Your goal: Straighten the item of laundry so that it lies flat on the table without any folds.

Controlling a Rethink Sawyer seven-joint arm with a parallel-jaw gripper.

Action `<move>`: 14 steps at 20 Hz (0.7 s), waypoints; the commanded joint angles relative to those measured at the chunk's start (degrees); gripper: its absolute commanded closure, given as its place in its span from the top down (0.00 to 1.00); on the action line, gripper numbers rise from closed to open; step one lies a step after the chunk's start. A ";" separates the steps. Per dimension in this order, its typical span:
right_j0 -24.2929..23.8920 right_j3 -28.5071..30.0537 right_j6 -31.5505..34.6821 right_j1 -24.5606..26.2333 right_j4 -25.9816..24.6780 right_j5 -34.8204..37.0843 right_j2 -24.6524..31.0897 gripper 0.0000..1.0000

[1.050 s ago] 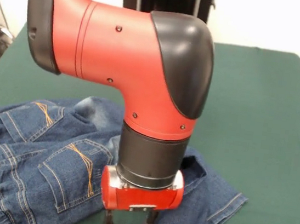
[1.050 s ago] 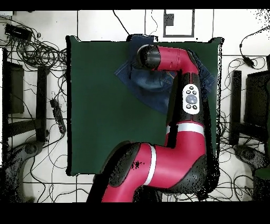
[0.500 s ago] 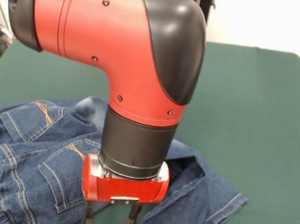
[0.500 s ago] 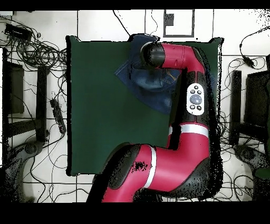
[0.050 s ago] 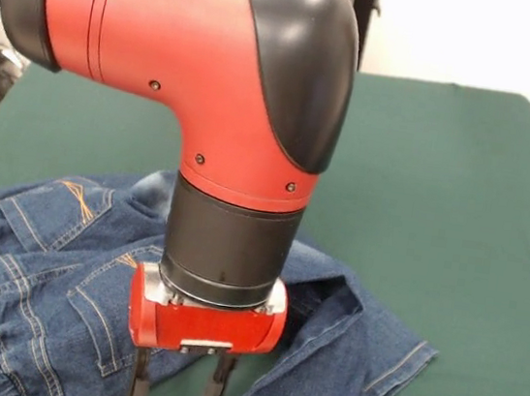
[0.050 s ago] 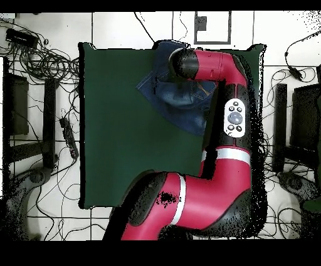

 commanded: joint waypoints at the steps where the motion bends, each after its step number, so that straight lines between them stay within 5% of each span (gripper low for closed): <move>1: 1.10 8.49 6.33 -4.52 3.14 0.02 4.12 1.00; 6: -1.79 18.00 1.57 -12.81 8.03 -4.45 11.22 1.00; 11: -0.19 14.85 3.67 -12.26 7.35 1.98 7.14 1.00; 14: -1.14 17.94 2.00 -14.38 7.34 2.43 6.62 1.00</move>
